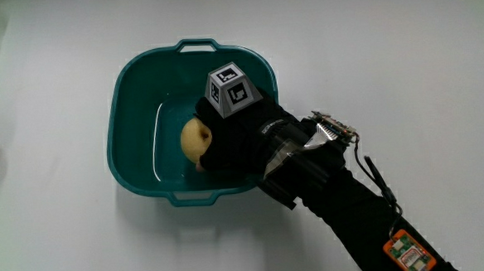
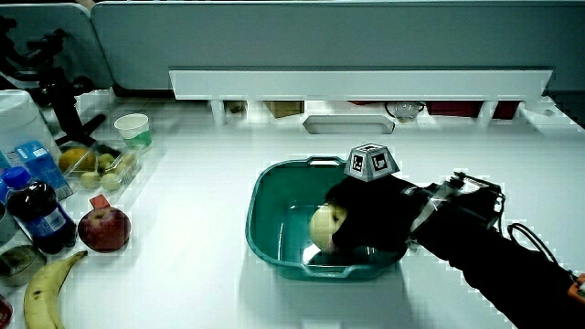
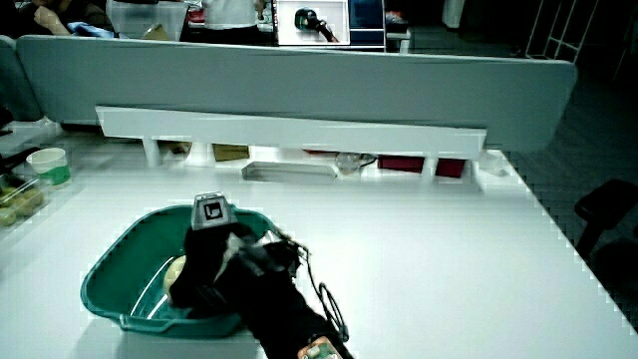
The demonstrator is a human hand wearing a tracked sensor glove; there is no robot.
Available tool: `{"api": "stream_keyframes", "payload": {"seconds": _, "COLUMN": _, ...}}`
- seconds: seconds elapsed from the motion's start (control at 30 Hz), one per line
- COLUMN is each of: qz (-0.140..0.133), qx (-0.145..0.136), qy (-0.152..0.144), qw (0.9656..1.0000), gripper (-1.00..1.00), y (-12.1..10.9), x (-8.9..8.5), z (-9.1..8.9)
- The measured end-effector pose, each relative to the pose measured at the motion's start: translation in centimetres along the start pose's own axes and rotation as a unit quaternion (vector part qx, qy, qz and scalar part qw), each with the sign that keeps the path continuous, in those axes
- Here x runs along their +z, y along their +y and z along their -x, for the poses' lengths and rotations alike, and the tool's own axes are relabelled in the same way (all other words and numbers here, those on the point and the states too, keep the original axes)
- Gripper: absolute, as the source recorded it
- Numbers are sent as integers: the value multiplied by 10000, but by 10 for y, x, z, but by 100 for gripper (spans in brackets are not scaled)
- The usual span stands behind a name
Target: Pick pear from plate
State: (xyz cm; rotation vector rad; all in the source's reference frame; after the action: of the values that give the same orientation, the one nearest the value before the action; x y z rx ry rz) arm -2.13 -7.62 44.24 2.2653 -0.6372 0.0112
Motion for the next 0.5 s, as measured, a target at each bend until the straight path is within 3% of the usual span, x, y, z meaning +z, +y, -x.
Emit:
{"api": "stream_keyframes", "payload": {"seconds": 0.2, "qz": -360, "qx": 223, "qy": 133, "qw": 9990, "gripper": 100, "y": -21, "x": 26, "z": 0}}
{"api": "stream_keyframes", "payload": {"seconds": 0.23, "qz": -449, "qx": 190, "qy": 51, "qw": 9988, "gripper": 100, "y": -25, "x": 31, "z": -2}}
{"api": "stream_keyframes", "payload": {"seconds": 0.27, "qz": -258, "qx": 330, "qy": 204, "qw": 9989, "gripper": 100, "y": -26, "x": 33, "z": -4}}
{"api": "stream_keyframes", "payload": {"seconds": 0.3, "qz": -675, "qx": 146, "qy": -32, "qw": 9976, "gripper": 100, "y": -37, "x": 43, "z": -4}}
{"api": "stream_keyframes", "payload": {"seconds": 0.33, "qz": -394, "qx": 267, "qy": 124, "qw": 9988, "gripper": 100, "y": -33, "x": 42, "z": -9}}
{"api": "stream_keyframes", "payload": {"seconds": 0.37, "qz": -607, "qx": 100, "qy": 67, "qw": 9981, "gripper": 100, "y": -40, "x": 49, "z": -12}}
{"api": "stream_keyframes", "payload": {"seconds": 0.4, "qz": -164, "qx": 211, "qy": 177, "qw": 9995, "gripper": 100, "y": -33, "x": 44, "z": -19}}
{"api": "stream_keyframes", "payload": {"seconds": 0.43, "qz": -589, "qx": 2, "qy": 19, "qw": 9983, "gripper": 100, "y": -45, "x": 55, "z": -20}}
{"api": "stream_keyframes", "payload": {"seconds": 0.5, "qz": -531, "qx": 202, "qy": 301, "qw": 9979, "gripper": 100, "y": -50, "x": 61, "z": -28}}
